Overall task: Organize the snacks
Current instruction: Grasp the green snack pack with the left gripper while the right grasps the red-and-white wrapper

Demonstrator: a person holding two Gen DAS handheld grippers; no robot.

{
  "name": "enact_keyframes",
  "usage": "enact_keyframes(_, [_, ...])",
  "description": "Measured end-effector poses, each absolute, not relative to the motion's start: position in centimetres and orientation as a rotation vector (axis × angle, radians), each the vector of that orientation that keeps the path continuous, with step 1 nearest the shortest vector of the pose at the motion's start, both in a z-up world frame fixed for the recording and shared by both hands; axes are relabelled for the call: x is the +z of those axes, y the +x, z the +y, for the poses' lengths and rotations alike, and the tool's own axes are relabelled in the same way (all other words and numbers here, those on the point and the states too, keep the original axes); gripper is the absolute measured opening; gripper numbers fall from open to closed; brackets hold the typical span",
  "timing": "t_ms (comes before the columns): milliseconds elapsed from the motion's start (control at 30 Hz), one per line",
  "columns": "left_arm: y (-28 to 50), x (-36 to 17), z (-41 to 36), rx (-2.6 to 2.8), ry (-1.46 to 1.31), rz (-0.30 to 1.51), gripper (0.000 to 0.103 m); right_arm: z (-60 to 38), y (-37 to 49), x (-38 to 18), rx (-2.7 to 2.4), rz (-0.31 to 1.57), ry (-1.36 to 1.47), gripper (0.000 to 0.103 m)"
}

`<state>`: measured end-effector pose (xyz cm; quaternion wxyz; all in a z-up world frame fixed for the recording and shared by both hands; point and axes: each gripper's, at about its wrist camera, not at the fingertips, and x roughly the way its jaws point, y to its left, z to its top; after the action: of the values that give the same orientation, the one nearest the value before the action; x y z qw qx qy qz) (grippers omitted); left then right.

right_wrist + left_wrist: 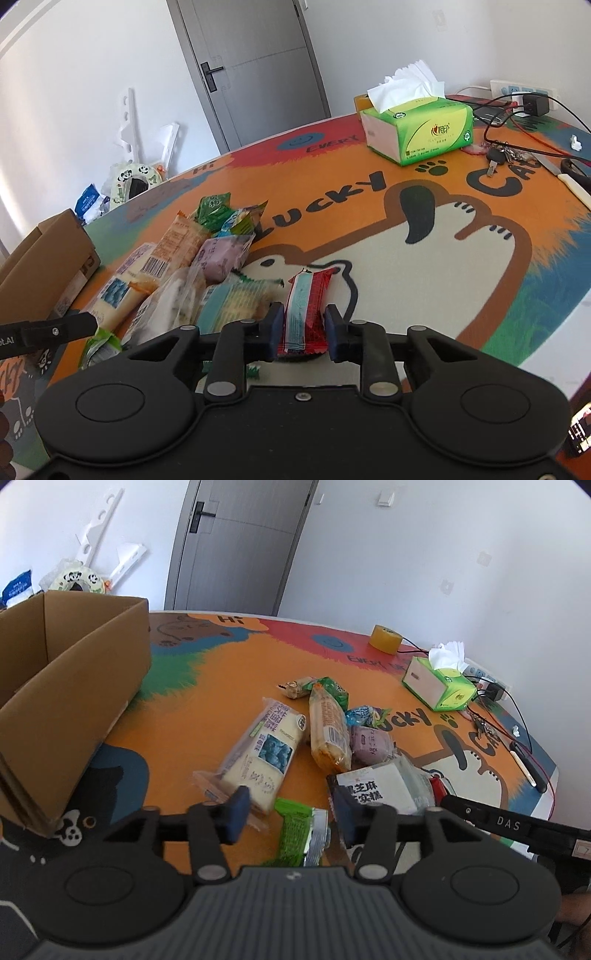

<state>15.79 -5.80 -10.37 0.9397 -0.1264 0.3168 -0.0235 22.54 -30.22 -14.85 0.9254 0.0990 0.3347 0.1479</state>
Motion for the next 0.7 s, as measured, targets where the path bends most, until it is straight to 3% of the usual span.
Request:
enact_keyframes(67, [15.5, -10.7, -6.0, -0.059, -0.249, 0.644, 0.056, -30.0, 22.3, -14.8, 0.299, 0.690, 0.187, 0.028])
enact_keyframes(133, [15.6, -11.2, -6.1, -0.065, -0.248, 0.656, 0.056, -29.5, 22.1, -14.8, 0.300, 0.681, 0.170, 0.040])
enact_keyframes(200, [15.7, -11.7, -6.2, -0.060, -0.257, 0.667, 0.056, -29.1, 22.1, -14.8, 0.291, 0.668, 0.148, 0.044])
enact_keyframes(567, [16.2, -12.9, -7.2, -0.023, -0.198, 0.662, 0.056, -28.6, 23.0, -15.2, 0.273, 0.636, 0.130, 0.044])
enact_keyframes(700, [16.1, -12.9, -7.1, 0.000, -0.182, 0.661, 0.040, -28.5, 23.0, -15.3, 0.264, 0.629, 0.118, 0.040])
